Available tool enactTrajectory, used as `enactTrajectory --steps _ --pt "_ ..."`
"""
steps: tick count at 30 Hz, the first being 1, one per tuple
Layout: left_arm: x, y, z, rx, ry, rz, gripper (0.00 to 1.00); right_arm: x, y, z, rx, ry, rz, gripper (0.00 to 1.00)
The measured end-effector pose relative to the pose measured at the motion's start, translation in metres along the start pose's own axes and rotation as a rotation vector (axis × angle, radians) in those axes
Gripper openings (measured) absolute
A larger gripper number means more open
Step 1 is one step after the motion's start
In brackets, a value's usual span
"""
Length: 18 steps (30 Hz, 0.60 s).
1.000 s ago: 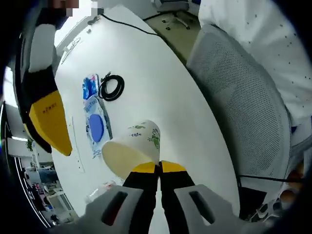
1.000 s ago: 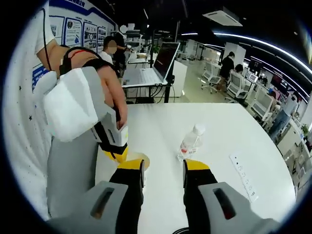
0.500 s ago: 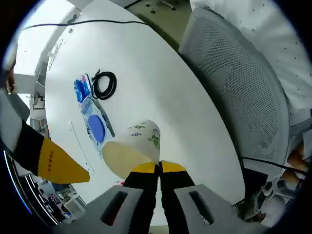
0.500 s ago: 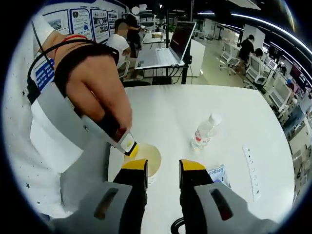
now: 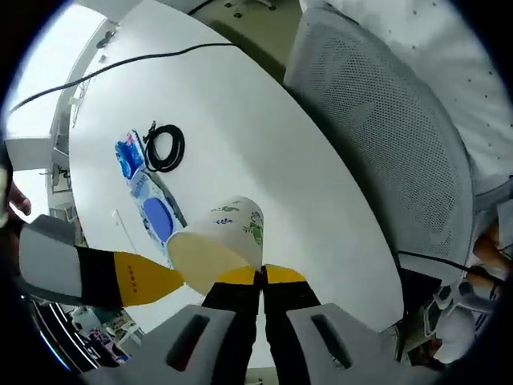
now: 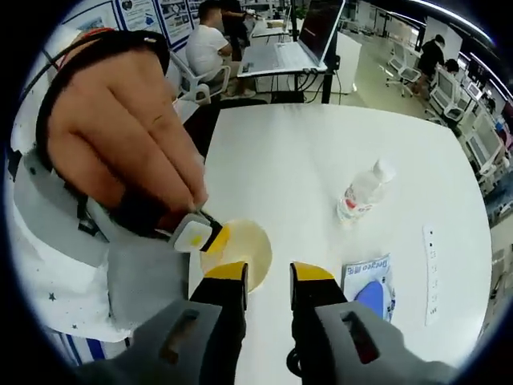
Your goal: Arrange the tabletop items into an orderly group along one side of the table until the central work area is clear of visible clutter.
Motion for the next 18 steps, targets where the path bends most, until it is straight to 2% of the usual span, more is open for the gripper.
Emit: enactTrajectory --steps 7,18 --pt "-0.001 0.000 0.001 -0.010 0.005 0.001 0.00 -0.003 0.010 -0.003 -0.046 0.021 0.025 0.12" --pt "-0.001 0.001 0.000 -0.016 0.000 0.001 0.00 -0.001 0.016 -0.007 -0.061 0.023 0.027 0.02"
Point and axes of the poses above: the point that each gripper's makers call its tool centre point, and the gripper's own axes: y roughly forward along the fingers, x roughly to its right, z roughly out of its top, the point moved 5 cm from there along -y, roughly backward along the fingers, and after that the axes turned 14 degrees about -z, right-handed, at the moved point
